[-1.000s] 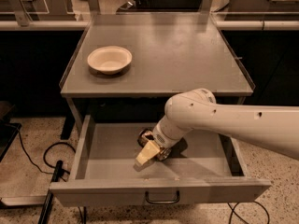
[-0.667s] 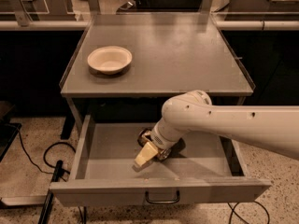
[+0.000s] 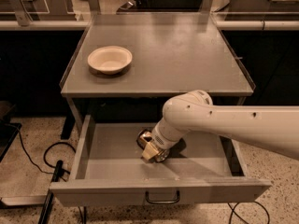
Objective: Pick orange can from top drawer and place on counter
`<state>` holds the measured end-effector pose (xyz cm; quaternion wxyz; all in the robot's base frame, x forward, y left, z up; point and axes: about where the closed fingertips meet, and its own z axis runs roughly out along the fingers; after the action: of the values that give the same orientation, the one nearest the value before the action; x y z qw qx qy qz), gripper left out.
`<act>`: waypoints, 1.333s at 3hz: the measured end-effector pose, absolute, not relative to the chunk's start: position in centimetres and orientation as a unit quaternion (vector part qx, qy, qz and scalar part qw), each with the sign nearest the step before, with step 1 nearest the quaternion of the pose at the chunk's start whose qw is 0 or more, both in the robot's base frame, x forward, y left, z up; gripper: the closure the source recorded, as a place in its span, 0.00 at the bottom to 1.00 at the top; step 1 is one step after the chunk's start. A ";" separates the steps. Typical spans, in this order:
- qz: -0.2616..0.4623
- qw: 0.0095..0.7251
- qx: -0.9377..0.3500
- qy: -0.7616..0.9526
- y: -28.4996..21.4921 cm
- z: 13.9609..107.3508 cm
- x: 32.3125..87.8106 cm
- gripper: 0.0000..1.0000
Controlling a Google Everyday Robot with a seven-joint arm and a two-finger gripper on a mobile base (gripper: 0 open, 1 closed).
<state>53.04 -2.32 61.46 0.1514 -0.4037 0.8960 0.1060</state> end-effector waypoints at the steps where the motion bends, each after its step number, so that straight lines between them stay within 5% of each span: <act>1: 0.106 0.151 -0.404 0.896 -2.3 61.5 53.0 0.66; 3: 0.107 0.152 -0.399 0.898 -2.5 62.2 52.9 1.00; 4: 0.099 0.172 -0.376 0.905 -3.8 65.2 52.1 1.00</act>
Offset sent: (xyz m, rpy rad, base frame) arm 0.0000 0.0000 0.0000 0.0000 0.0000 0.0000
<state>52.12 -3.84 65.23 0.1720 -0.3763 0.9049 0.0994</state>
